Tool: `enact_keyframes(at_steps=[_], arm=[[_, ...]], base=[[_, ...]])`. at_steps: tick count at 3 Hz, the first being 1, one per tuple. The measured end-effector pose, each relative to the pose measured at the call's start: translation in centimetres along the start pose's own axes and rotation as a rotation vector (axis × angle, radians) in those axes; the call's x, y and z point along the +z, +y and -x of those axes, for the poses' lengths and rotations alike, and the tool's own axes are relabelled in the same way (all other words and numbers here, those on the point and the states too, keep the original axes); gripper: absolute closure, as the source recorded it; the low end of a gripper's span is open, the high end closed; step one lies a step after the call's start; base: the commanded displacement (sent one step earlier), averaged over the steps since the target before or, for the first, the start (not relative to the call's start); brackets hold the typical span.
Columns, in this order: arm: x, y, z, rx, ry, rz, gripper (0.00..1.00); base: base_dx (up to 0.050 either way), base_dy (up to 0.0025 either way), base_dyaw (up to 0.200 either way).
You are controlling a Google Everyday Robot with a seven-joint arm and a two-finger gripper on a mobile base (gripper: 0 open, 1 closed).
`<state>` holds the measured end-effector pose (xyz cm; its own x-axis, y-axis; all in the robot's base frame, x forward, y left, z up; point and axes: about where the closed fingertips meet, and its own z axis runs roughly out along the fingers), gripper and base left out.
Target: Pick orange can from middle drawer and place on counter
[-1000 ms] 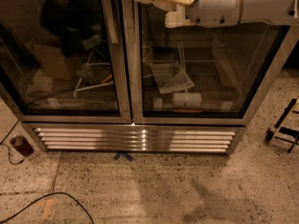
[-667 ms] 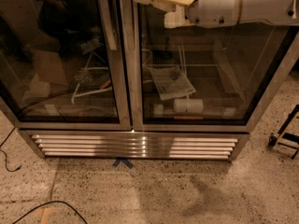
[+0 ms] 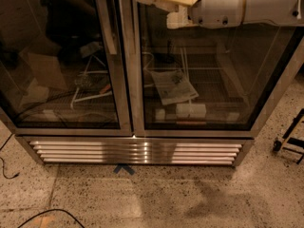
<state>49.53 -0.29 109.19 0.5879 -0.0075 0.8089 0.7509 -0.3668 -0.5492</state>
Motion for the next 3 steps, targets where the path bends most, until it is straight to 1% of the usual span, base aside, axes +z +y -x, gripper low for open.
enact_keyframes(at_steps=[1,3], arm=[[0.00,0.00,0.00,0.000,0.000,0.000,0.00],[0.01,-0.01,0.00,0.000,0.000,0.000,0.00]], base=[[0.000,0.00000,0.190],[0.049,0.00001,0.000]])
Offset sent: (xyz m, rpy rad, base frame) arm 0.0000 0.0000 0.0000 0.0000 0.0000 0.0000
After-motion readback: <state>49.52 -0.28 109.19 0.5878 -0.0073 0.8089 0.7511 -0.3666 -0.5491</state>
